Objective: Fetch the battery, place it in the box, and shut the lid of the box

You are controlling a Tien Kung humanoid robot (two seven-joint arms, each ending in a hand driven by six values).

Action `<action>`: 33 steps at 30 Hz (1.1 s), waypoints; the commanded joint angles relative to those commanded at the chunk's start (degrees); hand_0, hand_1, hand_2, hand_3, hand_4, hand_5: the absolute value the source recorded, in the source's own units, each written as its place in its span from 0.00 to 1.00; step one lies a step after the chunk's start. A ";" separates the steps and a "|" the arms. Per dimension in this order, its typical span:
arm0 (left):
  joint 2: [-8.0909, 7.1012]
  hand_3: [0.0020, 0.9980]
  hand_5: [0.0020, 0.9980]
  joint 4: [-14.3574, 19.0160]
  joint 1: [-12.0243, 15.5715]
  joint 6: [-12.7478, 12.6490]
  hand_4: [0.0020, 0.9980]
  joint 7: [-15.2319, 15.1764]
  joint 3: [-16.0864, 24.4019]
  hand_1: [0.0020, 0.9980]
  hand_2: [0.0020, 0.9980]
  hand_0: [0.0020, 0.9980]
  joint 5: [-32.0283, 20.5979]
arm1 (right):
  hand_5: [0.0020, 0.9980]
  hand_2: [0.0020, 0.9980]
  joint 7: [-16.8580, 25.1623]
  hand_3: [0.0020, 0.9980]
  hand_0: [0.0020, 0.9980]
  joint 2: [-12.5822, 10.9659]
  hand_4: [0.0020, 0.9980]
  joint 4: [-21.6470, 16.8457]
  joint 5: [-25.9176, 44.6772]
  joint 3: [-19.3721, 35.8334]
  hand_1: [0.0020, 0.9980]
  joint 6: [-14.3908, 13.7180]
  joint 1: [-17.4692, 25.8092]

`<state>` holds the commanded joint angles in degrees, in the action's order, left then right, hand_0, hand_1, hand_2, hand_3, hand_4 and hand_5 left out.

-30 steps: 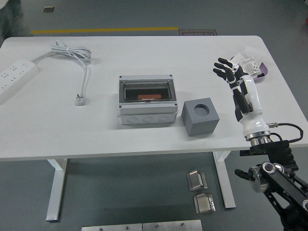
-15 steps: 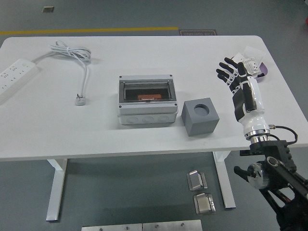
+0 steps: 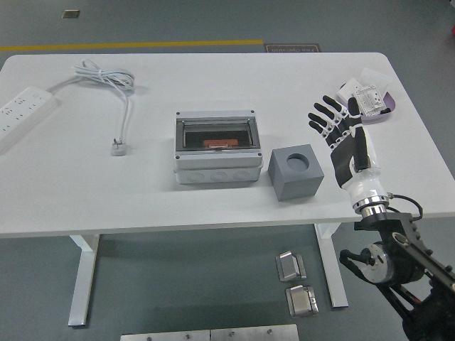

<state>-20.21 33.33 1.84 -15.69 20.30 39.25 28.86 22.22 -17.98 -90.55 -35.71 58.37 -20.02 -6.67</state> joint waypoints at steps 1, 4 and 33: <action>-0.02 0.62 0.02 -0.06 0.02 -0.15 0.45 -0.37 -0.30 0.71 0.60 0.69 -0.56 | 0.83 0.75 -0.04 0.78 0.81 -0.06 0.99 -0.01 0.34 -0.22 0.73 0.08 -0.04; -0.01 0.62 0.02 -0.24 0.00 -0.48 0.45 -1.34 -1.07 0.71 0.60 0.69 -1.91 | 0.83 0.75 -0.02 0.78 0.81 0.00 0.99 -0.11 1.37 -0.66 0.73 0.25 -0.18; -0.98 0.62 0.06 0.05 -0.35 0.06 0.49 0.38 -0.12 0.70 0.61 0.68 0.57 | 0.83 0.74 -0.26 0.75 0.81 0.32 0.97 0.66 2.76 -3.98 0.72 0.07 -1.90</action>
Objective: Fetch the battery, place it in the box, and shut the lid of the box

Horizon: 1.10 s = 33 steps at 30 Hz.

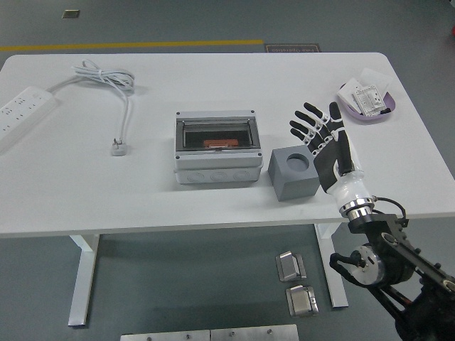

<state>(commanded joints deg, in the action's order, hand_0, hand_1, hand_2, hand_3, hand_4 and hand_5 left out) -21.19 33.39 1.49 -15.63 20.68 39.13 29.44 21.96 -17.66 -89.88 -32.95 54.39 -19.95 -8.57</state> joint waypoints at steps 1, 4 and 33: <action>-0.16 0.62 0.06 0.01 0.03 -0.05 0.49 -0.01 -0.03 0.70 0.61 0.68 -0.07 | 0.83 0.74 -0.02 0.75 0.81 0.02 0.97 0.03 -0.01 -0.07 0.72 -0.01 0.11; -0.58 0.62 0.06 0.06 0.30 -0.15 0.49 0.20 0.07 0.70 0.61 0.69 -0.06 | 0.83 0.74 -0.07 0.75 0.81 0.15 0.97 0.14 0.02 -0.42 0.72 -0.04 0.40; -0.29 0.62 0.08 -0.59 -0.32 -0.59 0.50 -3.69 -3.05 0.70 0.61 0.69 -4.99 | 0.82 0.74 -1.07 0.75 0.81 0.16 0.96 0.59 -2.61 3.51 0.72 -0.33 1.79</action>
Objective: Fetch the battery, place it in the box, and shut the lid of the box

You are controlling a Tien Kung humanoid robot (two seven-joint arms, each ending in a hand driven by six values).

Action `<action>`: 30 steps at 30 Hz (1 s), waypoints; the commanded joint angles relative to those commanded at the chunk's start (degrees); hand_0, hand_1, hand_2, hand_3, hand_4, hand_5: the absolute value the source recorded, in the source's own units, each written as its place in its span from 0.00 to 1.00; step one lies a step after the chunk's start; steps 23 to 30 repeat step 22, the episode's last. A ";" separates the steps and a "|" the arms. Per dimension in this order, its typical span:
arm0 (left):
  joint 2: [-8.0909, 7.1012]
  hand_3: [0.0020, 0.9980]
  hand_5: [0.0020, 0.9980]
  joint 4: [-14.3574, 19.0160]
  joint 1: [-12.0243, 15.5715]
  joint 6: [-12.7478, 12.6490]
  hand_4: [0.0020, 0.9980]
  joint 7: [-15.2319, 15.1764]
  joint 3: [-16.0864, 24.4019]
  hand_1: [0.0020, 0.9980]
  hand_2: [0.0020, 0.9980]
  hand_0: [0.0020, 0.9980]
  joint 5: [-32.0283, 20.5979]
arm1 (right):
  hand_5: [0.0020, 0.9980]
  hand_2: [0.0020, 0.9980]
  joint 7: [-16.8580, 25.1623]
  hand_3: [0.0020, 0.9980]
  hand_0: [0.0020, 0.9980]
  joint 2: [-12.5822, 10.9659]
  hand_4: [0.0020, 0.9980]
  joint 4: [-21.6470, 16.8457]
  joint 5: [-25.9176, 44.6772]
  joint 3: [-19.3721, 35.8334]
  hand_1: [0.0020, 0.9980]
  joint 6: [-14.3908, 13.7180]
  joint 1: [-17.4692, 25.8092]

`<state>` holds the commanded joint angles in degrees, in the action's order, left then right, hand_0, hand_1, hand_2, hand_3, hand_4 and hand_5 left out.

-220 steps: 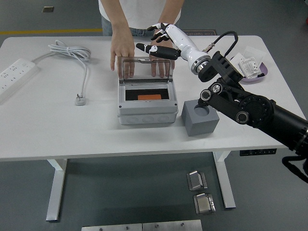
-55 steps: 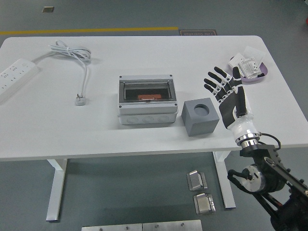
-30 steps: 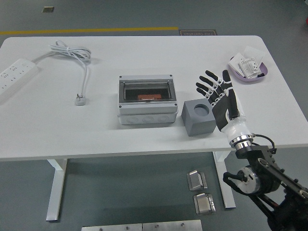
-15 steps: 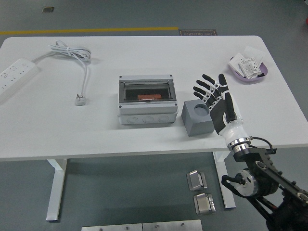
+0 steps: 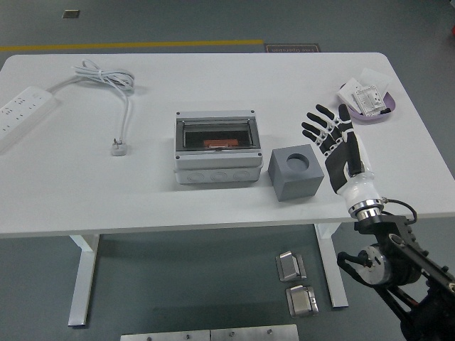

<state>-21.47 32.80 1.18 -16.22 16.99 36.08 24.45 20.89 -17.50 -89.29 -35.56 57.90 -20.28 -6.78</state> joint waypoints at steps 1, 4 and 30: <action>0.12 0.62 0.09 0.00 -0.07 0.02 0.51 0.05 0.04 0.70 0.61 0.69 0.09 | 0.82 0.74 -0.04 0.75 0.81 0.07 0.96 0.03 -0.12 0.09 0.72 0.00 0.07; 0.23 0.62 0.09 0.00 -0.16 -0.03 0.51 0.10 0.11 0.70 0.61 0.69 0.16 | 0.82 0.74 -0.16 0.75 0.81 0.18 0.96 0.10 -0.47 0.37 0.72 -0.05 0.23; 0.34 0.62 0.09 0.03 0.63 -0.30 0.51 0.23 0.27 0.70 0.61 0.69 -0.07 | 0.82 0.74 -0.86 0.75 0.81 -0.01 0.96 0.41 -3.83 2.92 0.71 -0.60 0.32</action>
